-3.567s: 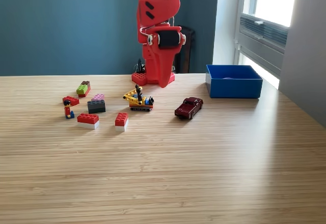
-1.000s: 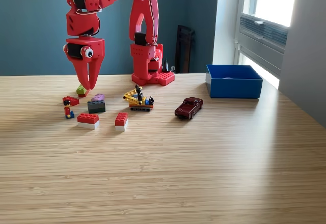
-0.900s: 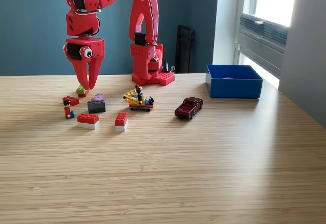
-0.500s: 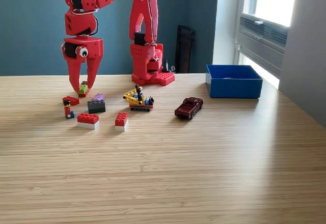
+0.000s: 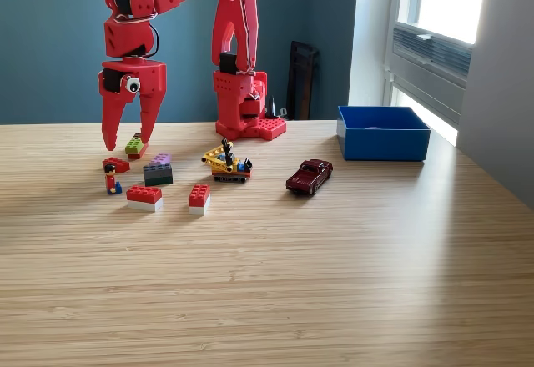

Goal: Grasp a lego block and put it in the bin.

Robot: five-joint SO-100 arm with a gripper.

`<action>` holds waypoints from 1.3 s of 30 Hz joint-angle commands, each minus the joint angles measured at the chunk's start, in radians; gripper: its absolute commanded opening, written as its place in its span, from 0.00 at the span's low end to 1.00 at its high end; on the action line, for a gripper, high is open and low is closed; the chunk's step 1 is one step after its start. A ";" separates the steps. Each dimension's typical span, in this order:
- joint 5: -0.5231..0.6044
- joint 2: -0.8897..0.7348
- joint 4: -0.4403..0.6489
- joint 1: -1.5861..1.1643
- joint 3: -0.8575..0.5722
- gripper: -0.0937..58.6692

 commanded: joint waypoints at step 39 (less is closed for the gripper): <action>-0.206 -0.172 -0.164 0.118 -0.026 0.40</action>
